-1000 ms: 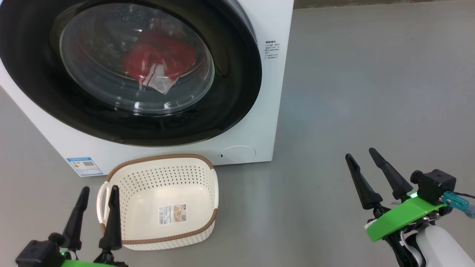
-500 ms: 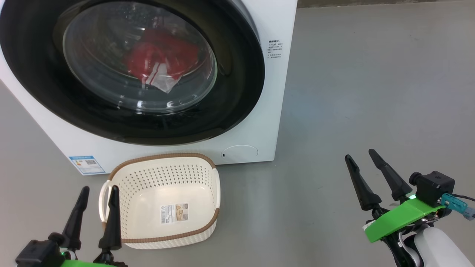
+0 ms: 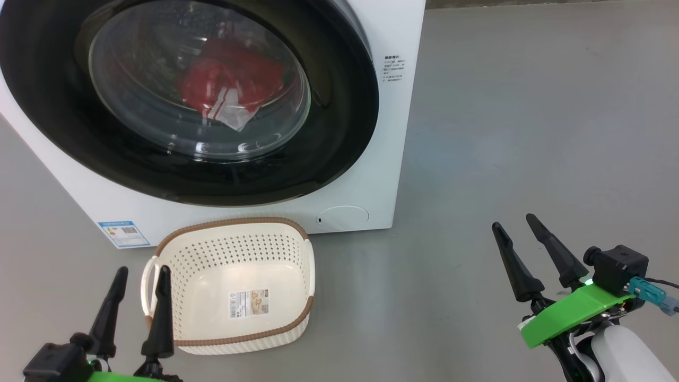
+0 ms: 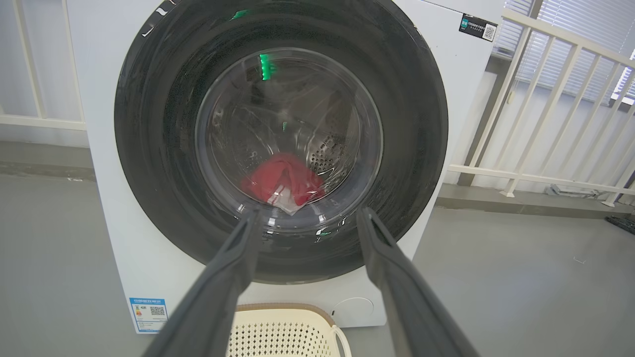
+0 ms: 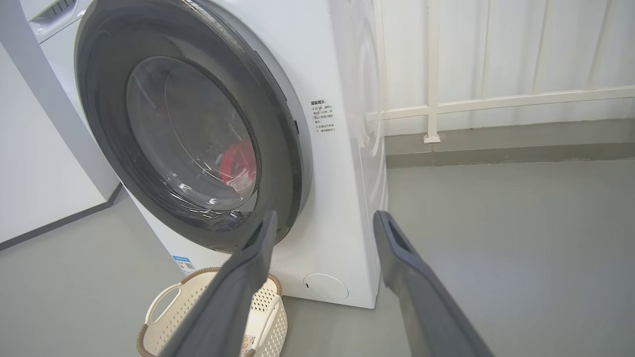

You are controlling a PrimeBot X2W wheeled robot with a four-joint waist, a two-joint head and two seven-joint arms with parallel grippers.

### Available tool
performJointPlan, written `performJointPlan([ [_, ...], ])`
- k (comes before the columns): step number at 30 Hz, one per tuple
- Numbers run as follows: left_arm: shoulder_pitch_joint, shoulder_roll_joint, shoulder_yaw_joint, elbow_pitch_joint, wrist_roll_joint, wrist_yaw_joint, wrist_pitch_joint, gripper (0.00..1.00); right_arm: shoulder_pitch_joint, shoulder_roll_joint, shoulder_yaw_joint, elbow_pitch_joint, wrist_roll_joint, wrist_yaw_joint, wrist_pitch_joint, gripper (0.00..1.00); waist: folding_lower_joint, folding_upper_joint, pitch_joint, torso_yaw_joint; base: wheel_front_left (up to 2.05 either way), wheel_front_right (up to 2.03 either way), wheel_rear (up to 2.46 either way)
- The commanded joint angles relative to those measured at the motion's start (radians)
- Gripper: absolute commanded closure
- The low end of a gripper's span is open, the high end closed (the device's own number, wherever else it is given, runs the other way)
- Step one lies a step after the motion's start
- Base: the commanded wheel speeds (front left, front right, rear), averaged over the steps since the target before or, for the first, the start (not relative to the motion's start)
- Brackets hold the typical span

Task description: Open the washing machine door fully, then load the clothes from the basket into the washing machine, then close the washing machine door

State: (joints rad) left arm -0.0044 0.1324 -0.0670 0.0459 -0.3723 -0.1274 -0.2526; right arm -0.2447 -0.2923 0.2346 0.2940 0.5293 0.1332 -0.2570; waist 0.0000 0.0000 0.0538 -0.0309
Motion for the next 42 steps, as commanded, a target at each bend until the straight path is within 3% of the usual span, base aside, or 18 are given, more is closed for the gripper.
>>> performJointPlan([
  [1,-0.025,0.023,0.033,-0.021,0.006,-0.003,-0.009,0.00,0.006,-0.007,0.016,-0.021,-0.012,-0.002,-0.005,0.00,0.0000,0.0000,0.000,0.000,0.00,0.00,0.00],
  [9,-0.023,0.022,0.030,-0.014,-0.001,-0.003,-0.009,0.00,0.007,-0.005,0.020,-0.016,-0.017,-0.002,-0.005,0.00,0.0000,0.0000,-0.007,-0.001,0.00,0.00,0.00],
  [10,0.000,0.000,-0.002,0.007,-0.001,0.000,0.000,1.00,0.000,0.001,0.003,0.005,-0.004,0.000,0.000,1.00,0.0000,0.0000,-0.008,-0.001,0.00,0.00,0.00],
  [17,0.013,-0.025,-0.007,0.053,-0.029,0.000,0.008,1.00,0.032,0.028,0.008,0.046,0.022,0.000,0.008,1.00,0.0002,0.0000,-0.009,0.000,0.00,0.00,0.00],
  [21,0.011,-0.025,-0.003,0.057,-0.071,0.000,0.018,1.00,0.037,0.034,-0.003,0.042,0.058,0.000,0.019,1.00,0.0022,0.0000,-0.013,0.001,0.00,0.00,0.00],
  [26,0.005,-0.025,0.001,0.065,-0.123,0.000,0.030,1.00,0.041,0.042,-0.016,0.039,0.103,0.000,0.033,1.00,0.0001,0.0000,-0.013,0.002,0.00,0.00,0.00],
  [42,-0.011,-0.027,0.017,0.086,-0.277,-0.001,0.068,1.00,0.053,0.066,-0.057,0.028,0.235,-0.001,0.075,1.00,0.0000,0.0000,-0.017,0.006,0.00,0.00,0.00],
])
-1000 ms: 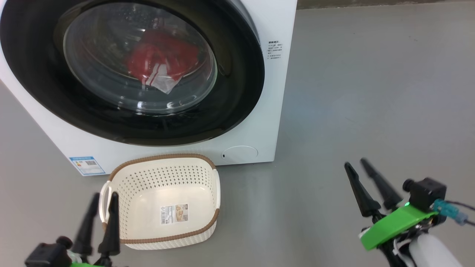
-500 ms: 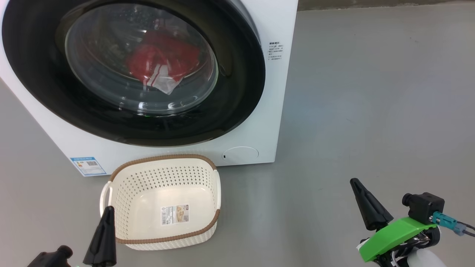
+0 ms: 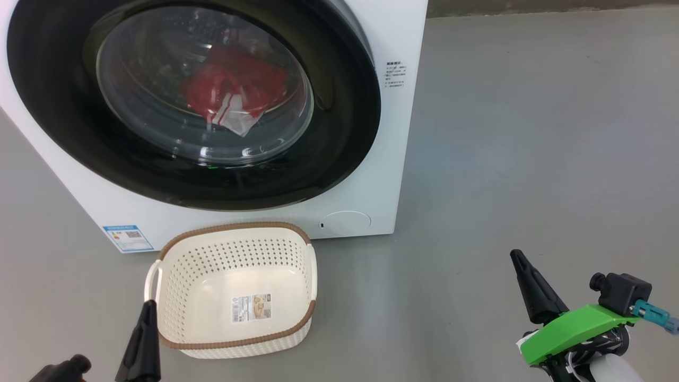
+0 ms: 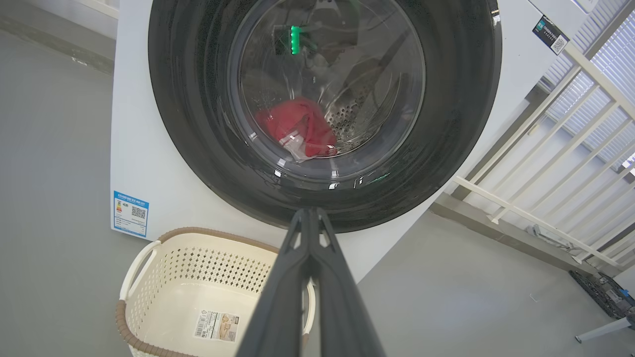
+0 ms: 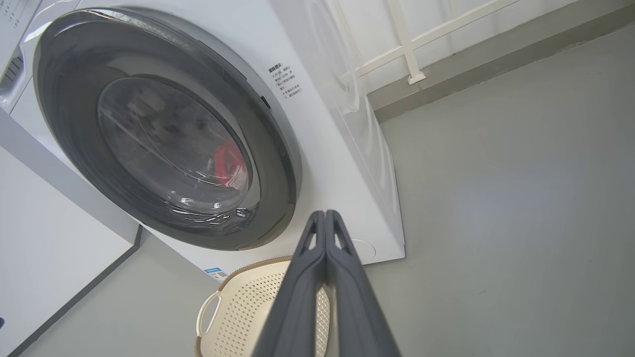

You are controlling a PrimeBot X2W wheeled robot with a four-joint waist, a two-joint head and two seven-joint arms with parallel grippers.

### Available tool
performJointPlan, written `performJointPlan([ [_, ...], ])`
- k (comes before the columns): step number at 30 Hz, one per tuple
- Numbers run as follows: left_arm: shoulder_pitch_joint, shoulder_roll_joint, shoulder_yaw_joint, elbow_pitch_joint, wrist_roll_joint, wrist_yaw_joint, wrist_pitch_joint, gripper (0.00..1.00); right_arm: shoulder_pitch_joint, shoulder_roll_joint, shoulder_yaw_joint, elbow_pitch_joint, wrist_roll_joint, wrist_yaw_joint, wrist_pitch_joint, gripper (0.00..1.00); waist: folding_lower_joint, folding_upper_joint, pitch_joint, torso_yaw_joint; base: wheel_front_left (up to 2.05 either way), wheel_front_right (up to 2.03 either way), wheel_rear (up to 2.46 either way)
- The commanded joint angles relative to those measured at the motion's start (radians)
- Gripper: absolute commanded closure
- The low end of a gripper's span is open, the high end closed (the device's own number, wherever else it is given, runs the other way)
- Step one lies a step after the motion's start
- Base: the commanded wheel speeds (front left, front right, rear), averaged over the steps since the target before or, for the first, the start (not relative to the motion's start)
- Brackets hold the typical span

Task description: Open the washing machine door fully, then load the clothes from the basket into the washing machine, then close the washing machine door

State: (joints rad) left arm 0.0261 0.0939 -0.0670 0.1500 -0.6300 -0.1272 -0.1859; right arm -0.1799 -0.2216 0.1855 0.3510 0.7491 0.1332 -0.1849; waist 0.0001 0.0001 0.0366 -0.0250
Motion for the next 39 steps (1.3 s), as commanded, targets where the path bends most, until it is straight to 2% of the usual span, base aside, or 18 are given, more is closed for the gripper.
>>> performJointPlan([
  [1,-0.043,0.012,0.018,-0.017,-0.030,-0.001,0.004,1.00,-0.011,-0.004,-0.010,-0.030,0.024,-0.001,0.006,1.00,-0.0001,-0.0001,-0.001,0.000,0.00,0.00,0.00],
  [39,-0.077,0.001,0.067,0.025,-0.412,-0.002,0.108,1.00,0.022,0.061,-0.118,-0.060,0.355,-0.001,0.115,1.00,-0.0001,-0.0001,-0.013,0.010,0.00,0.00,0.00],
])
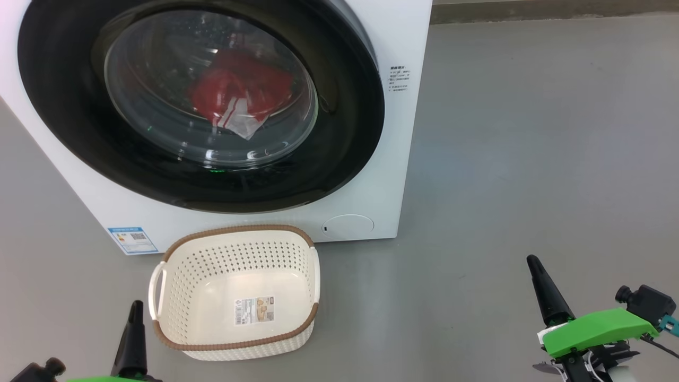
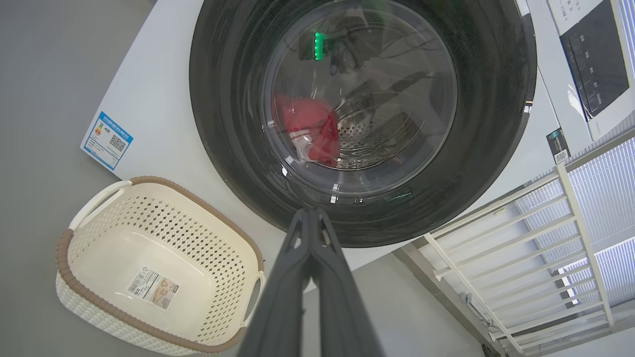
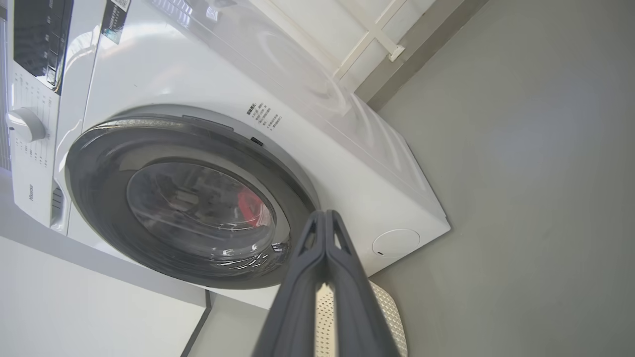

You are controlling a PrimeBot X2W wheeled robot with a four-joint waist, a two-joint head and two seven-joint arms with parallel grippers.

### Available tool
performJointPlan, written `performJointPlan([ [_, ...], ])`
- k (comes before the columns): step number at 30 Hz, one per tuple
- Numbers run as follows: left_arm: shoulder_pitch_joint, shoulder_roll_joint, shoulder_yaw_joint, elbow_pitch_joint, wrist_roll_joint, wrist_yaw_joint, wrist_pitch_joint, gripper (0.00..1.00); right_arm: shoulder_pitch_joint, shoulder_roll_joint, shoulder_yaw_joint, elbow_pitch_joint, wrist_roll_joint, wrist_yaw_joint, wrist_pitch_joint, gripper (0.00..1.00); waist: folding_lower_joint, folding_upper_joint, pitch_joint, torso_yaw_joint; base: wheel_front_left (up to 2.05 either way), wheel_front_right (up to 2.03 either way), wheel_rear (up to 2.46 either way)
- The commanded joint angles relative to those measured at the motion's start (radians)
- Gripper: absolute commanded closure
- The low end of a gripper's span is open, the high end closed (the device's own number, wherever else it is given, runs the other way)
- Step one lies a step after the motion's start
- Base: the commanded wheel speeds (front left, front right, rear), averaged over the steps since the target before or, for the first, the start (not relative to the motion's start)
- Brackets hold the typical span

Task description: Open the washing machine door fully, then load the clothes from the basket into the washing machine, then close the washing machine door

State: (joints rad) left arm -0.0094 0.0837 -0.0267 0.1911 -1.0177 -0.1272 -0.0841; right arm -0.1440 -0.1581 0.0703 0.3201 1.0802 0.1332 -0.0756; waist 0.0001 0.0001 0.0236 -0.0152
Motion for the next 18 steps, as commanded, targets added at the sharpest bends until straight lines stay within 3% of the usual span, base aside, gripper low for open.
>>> performJointPlan([
  [1,-0.041,0.011,0.027,-0.016,-0.025,-0.002,0.006,1.00,-0.014,-0.003,-0.002,-0.029,0.024,-0.001,0.006,1.00,-0.0001,-0.0001,0.000,0.000,0.00,0.00,0.00],
  [18,-0.058,0.003,0.053,0.005,-0.203,-0.002,0.057,1.00,0.001,0.029,-0.055,-0.043,0.179,-0.002,0.059,1.00,-0.0001,-0.0001,-0.006,0.005,0.00,0.00,0.00],
])
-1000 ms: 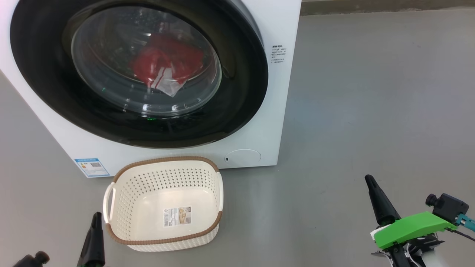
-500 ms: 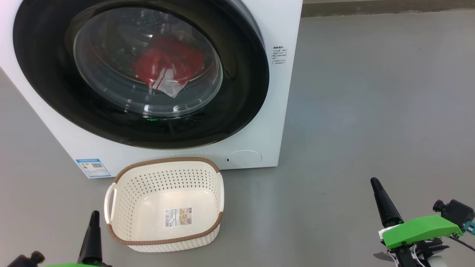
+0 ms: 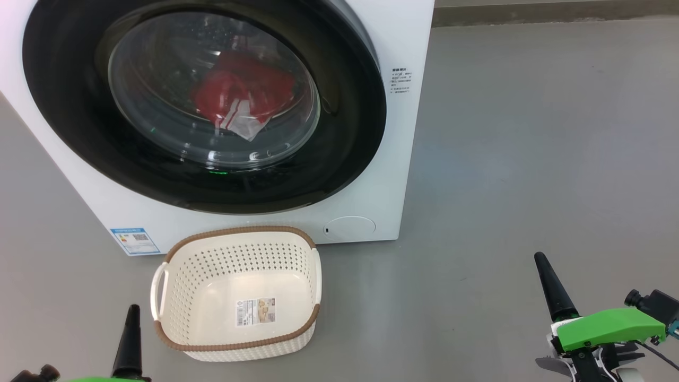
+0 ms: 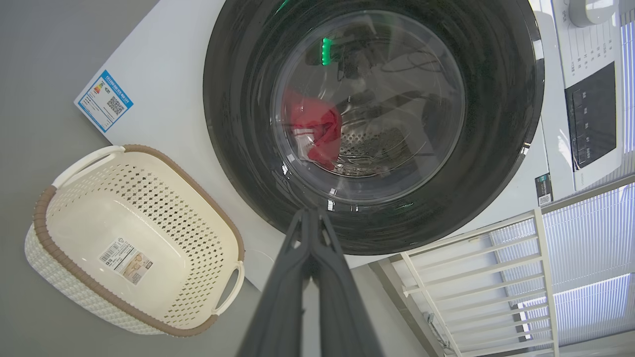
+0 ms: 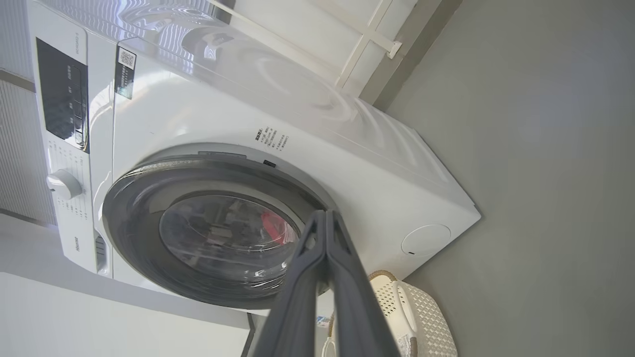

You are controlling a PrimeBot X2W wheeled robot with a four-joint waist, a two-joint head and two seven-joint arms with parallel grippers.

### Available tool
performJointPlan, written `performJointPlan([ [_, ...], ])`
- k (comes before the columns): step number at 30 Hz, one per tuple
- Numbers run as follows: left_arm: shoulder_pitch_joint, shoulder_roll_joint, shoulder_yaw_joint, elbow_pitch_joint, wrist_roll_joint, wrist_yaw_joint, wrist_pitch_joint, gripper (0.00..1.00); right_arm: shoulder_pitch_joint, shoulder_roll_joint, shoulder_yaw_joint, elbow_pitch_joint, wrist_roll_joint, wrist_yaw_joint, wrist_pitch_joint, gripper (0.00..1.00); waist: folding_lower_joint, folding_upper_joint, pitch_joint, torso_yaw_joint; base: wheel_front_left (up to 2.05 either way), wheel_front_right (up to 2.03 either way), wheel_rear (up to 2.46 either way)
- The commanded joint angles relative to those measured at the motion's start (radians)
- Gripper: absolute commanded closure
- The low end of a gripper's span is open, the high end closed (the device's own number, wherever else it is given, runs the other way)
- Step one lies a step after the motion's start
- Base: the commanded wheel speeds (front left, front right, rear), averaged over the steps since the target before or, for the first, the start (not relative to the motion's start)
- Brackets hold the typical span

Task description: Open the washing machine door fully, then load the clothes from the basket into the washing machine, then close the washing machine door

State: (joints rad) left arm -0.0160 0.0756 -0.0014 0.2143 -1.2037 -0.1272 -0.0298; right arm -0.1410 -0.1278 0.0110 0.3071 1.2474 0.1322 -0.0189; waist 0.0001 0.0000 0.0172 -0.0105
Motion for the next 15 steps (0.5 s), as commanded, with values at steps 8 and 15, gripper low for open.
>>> performJointPlan([
  [8,-0.059,0.007,0.040,-0.009,-0.096,-0.003,0.027,1.00,0.005,0.012,-0.019,-0.037,0.081,-0.001,0.026,1.00,-0.0001,0.0000,-0.003,0.002,0.00,0.00,0.00],
  [15,-0.065,0.004,0.051,-0.001,-0.165,-0.003,0.047,1.00,0.011,0.025,-0.039,-0.042,0.141,-0.001,0.047,1.00,-0.0001,0.0000,-0.005,0.004,0.00,0.00,0.00],
])
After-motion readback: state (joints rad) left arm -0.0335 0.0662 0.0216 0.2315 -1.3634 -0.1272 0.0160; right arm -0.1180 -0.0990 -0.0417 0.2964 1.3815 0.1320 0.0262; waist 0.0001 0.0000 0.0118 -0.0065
